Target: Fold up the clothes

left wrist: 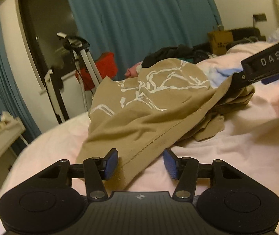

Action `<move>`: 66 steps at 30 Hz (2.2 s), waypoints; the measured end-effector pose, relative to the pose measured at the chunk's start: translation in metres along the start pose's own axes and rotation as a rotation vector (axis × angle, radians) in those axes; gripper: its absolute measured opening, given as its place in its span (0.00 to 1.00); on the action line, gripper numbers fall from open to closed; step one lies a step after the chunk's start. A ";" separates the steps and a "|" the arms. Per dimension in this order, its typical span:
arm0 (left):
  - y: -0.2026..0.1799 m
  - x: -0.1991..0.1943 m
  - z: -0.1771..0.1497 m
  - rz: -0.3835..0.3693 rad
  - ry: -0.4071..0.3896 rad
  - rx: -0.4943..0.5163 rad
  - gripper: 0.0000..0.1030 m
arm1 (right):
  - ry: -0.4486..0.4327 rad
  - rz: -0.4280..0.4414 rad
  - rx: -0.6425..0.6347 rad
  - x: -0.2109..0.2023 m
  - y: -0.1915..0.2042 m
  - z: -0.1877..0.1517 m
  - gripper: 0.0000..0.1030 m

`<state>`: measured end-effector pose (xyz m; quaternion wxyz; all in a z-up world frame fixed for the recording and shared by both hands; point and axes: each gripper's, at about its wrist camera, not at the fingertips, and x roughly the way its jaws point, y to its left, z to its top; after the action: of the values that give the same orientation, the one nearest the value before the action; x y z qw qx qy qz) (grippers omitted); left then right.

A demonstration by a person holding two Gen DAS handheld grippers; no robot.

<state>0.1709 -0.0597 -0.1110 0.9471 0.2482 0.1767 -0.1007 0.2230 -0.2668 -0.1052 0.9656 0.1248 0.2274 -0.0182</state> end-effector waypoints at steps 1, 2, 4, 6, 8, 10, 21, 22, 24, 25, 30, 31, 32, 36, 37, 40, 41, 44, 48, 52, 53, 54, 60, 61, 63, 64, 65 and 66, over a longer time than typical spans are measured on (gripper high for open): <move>0.002 0.002 0.001 0.018 -0.001 -0.007 0.44 | 0.006 0.002 0.004 0.002 -0.001 0.000 0.79; 0.004 0.003 0.001 0.035 -0.001 -0.016 0.38 | 0.011 0.003 0.007 0.003 -0.001 -0.001 0.79; 0.015 0.005 0.004 0.051 -0.004 -0.075 0.11 | 0.022 0.006 0.010 0.006 -0.001 -0.002 0.79; 0.027 0.001 0.008 0.054 -0.024 -0.145 0.07 | 0.031 0.013 0.005 0.007 0.000 -0.003 0.79; 0.041 -0.008 0.014 0.042 -0.066 -0.222 0.06 | 0.038 0.024 -0.008 0.008 0.003 -0.004 0.79; 0.053 -0.019 0.021 0.021 -0.111 -0.291 0.05 | 0.044 0.038 -0.029 0.009 0.008 -0.005 0.79; 0.070 -0.090 0.046 -0.142 -0.290 -0.396 0.04 | -0.076 0.083 -0.170 -0.016 0.037 0.005 0.79; 0.070 -0.096 0.047 -0.147 -0.299 -0.399 0.04 | -0.105 0.075 -0.163 -0.023 0.037 0.008 0.79; 0.070 -0.108 0.048 -0.157 -0.317 -0.408 0.04 | -0.164 0.053 -0.122 -0.040 0.031 0.015 0.80; 0.070 -0.114 0.049 -0.162 -0.326 -0.412 0.04 | -0.193 0.042 -0.101 -0.048 0.028 0.019 0.85; 0.075 -0.153 0.051 -0.189 -0.382 -0.471 0.04 | -0.317 -0.035 -0.025 -0.086 0.016 0.036 0.94; 0.078 -0.157 0.051 -0.195 -0.382 -0.498 0.04 | -0.283 -0.080 -0.045 -0.088 0.015 0.037 0.94; 0.081 -0.162 0.050 -0.201 -0.382 -0.525 0.04 | -0.232 -0.124 -0.061 -0.087 0.014 0.038 0.94; 0.075 -0.145 0.039 -0.195 -0.270 -0.548 0.04 | -0.091 -0.135 0.020 -0.078 -0.007 0.035 0.94; 0.073 -0.137 0.035 -0.185 -0.230 -0.551 0.05 | -0.093 -0.130 0.029 -0.079 -0.009 0.035 0.94; 0.069 -0.111 0.024 -0.181 -0.129 -0.564 0.05 | -0.182 -0.105 0.015 -0.088 -0.008 0.041 0.94; 0.070 -0.102 0.020 -0.194 -0.097 -0.571 0.05 | -0.207 -0.086 0.008 -0.090 -0.007 0.044 0.94; 0.069 -0.080 0.012 -0.245 -0.016 -0.588 0.11 | -0.253 -0.060 -0.024 -0.094 -0.001 0.049 0.94; 0.057 -0.067 0.005 -0.233 0.037 -0.522 0.27 | -0.268 -0.038 -0.046 -0.094 0.002 0.054 0.94; 0.037 -0.056 0.002 -0.145 0.071 -0.411 0.52 | -0.282 -0.016 -0.033 -0.099 0.001 0.054 0.94; 0.033 -0.051 0.000 -0.116 0.084 -0.386 0.55 | -0.291 -0.018 -0.035 -0.100 0.002 0.054 0.94; 0.028 -0.049 -0.001 -0.086 0.101 -0.366 0.57 | -0.303 -0.029 -0.039 -0.101 0.002 0.053 0.94; 0.014 -0.044 -0.005 0.085 0.143 -0.281 0.60 | -0.332 -0.075 -0.032 -0.103 -0.001 0.054 0.94; 0.018 -0.046 -0.004 0.113 0.128 -0.303 0.61 | -0.328 -0.080 -0.029 -0.103 -0.002 0.054 0.94; 0.025 -0.050 -0.002 0.170 0.098 -0.348 0.63 | -0.320 -0.090 -0.024 -0.104 -0.003 0.053 0.94; 0.029 -0.052 -0.001 0.198 0.083 -0.371 0.64 | -0.317 -0.103 -0.026 -0.104 -0.002 0.053 0.94; 0.037 -0.060 0.000 0.224 0.035 -0.422 0.67 | -0.323 -0.116 -0.030 -0.105 -0.003 0.052 0.94; 0.046 -0.068 0.001 0.239 -0.018 -0.477 0.71 | -0.334 -0.125 -0.032 -0.107 -0.004 0.050 0.94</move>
<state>0.1221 -0.0138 -0.0638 0.9855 0.0361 0.1564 0.0543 0.1487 -0.2851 -0.0152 0.9888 0.0904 0.0715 -0.0952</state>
